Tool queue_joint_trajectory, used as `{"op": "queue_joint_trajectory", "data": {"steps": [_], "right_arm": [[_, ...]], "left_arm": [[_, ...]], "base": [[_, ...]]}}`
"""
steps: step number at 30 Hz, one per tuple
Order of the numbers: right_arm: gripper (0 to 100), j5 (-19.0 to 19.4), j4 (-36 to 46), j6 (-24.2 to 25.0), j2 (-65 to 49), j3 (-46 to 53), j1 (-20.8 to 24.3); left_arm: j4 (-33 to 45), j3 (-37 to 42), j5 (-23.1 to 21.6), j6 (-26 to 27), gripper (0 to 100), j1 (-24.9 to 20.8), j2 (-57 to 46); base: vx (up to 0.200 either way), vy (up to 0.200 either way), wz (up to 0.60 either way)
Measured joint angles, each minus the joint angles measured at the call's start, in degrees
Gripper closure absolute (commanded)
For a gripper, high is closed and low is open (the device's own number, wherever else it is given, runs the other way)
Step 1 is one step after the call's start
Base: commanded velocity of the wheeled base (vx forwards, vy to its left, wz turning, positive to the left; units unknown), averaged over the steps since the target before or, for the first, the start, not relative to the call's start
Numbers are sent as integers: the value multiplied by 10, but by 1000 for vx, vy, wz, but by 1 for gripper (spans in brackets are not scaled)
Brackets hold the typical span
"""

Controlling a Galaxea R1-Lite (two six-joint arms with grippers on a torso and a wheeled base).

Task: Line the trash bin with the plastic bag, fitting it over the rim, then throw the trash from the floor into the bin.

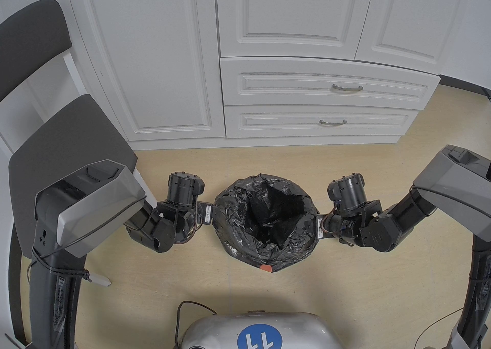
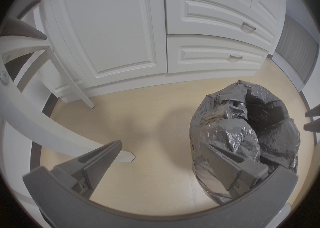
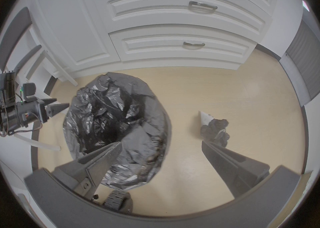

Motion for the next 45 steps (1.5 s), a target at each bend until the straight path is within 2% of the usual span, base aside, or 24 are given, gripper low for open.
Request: {"op": "queue_joint_trajectory", "data": {"steps": [3, 9, 16, 27, 31, 36, 39, 45], "right_arm": [[0, 4, 0, -23, -3, 14, -10], [0, 7, 0, -54, 5, 24, -24], [0, 42, -28, -62, 38, 17, -51], [0, 55, -41, -60, 118, -36, -91], [0, 65, -41, -38, 143, -62, -96], [0, 107, -12, 37, 176, -125, -102], [0, 129, 42, 62, 192, -165, -108], [0, 141, 170, 82, 213, -244, -117]], "left_arm": [[-35, 18, 0, -1, 0, -2, 0], [-58, 68, 0, 0, 0, -12, -5], [-126, 135, 0, -2, 0, -18, -17], [-149, 158, 3, 0, 0, -23, -29], [-154, 158, 3, 0, 0, -24, -30], [-169, 160, 3, -1, 0, -24, -29], [-177, 162, 3, -2, 0, -24, -28], [-184, 167, 3, -5, 0, -23, -27]], "base": [[0, 0, 0], [0, 0, 0], [0, 0, 0], [0, 0, 0], [0, 0, 0], [0, 0, 0], [0, 0, 0], [0, 0, 0]]}}
